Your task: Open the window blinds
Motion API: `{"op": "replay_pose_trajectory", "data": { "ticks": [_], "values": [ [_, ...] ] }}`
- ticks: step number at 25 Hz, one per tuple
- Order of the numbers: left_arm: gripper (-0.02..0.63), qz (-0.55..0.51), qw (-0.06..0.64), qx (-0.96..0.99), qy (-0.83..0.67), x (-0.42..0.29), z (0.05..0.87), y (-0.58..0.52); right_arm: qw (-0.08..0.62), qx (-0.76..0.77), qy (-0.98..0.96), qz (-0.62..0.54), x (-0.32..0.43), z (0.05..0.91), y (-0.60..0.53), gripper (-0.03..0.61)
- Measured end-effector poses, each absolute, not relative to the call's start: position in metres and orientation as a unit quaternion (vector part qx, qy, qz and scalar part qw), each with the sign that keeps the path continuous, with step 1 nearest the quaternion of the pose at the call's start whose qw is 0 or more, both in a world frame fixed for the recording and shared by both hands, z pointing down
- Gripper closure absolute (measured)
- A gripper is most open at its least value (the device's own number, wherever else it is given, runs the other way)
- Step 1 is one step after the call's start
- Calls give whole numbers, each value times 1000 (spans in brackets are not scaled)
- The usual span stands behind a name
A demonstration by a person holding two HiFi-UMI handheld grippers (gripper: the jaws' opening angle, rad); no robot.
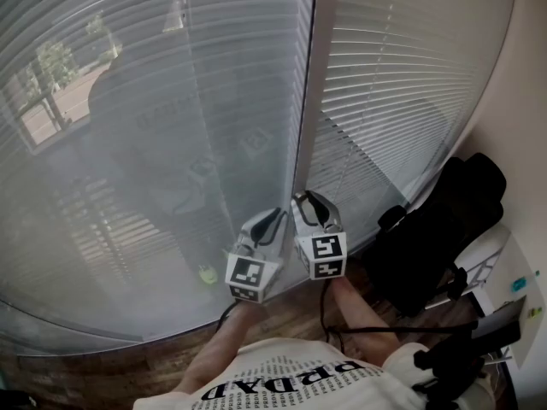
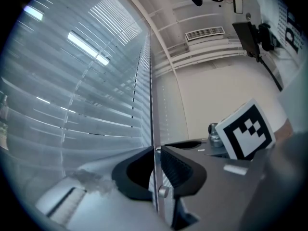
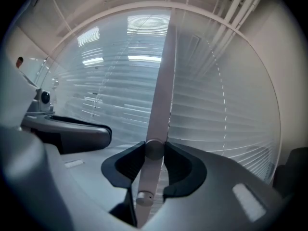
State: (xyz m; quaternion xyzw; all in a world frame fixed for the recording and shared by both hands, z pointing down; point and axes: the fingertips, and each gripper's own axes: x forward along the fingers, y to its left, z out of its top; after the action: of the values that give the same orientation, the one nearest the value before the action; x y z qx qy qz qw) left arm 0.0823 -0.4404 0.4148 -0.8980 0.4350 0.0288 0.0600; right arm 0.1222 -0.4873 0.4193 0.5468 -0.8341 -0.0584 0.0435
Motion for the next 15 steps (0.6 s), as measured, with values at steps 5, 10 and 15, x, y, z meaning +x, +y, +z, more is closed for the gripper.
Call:
{"op": "replay_pose_trajectory", "data": {
  "ticks": [5, 10, 15],
  "values": [
    [580, 27, 60, -899, 433, 82, 415, -439, 18, 550, -834, -21, 124, 421, -488, 446],
    [580, 29, 60, -899, 432, 81, 414, -438, -12, 550, -834, 23, 126, 422, -488, 446],
    [580, 30, 60, -899, 433, 79, 414, -438, -39, 547, -833, 66, 127, 423, -490, 446]
  ]
}}
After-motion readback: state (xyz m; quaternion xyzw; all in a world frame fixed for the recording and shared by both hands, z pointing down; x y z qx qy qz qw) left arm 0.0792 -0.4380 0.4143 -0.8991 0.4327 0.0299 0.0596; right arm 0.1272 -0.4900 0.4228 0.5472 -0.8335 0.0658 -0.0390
